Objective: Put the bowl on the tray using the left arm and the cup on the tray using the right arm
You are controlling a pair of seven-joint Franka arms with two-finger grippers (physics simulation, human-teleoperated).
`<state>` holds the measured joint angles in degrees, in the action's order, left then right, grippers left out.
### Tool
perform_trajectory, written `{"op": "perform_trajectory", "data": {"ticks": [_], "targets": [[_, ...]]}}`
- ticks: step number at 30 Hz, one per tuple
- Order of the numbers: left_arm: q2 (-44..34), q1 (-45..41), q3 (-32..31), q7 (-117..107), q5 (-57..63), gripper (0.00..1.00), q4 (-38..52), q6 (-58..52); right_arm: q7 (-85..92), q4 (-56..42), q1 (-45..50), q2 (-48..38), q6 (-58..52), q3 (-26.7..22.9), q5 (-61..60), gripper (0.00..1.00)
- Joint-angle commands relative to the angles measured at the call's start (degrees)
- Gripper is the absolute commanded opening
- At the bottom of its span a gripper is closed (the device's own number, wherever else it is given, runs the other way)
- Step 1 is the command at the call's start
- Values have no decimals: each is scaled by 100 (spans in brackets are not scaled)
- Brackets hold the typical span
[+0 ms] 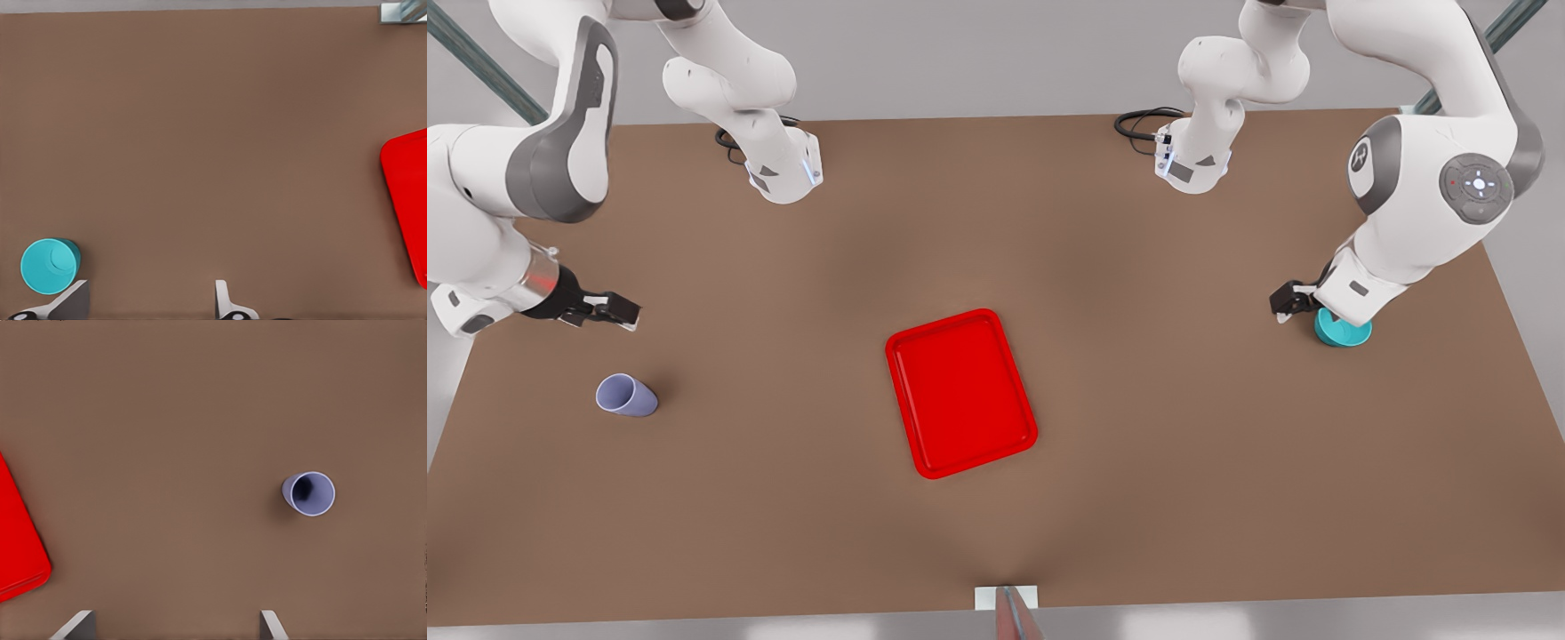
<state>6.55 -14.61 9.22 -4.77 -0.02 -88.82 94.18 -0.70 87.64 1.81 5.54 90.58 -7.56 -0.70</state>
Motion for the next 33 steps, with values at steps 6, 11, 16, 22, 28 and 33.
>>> {"op": "perform_trajectory", "data": {"ticks": [6, 11, 16, 22, 28, 33], "targets": [[303, 1749, 71, 1915, -1026, 100, -1998, 1550, 0, -1, 39, 0, -5, 0, 0, 100], [1736, 3315, 440, 6286, -1966, 100, -2016, 2297, 0, -1, 30, 0, 4, 0, 0, 100], [2131, 3350, 677, 6190, -1967, 100, -2016, 2377, -9, -10, 30, 9, 21, 0, -9, 100], [2588, 3421, 712, 6067, -2054, 100, -1990, 2473, 0, -10, 30, 0, 13, 0, -9, 100], [2703, 3421, 712, 5882, -2046, 27, -1963, 2597, 0, -18, 30, 9, 13, -9, -123, 100], [2711, 3421, 712, 5733, -2046, 23, -1955, 2632, 0, -10, 30, 9, 13, -9, -123, 100]]}}
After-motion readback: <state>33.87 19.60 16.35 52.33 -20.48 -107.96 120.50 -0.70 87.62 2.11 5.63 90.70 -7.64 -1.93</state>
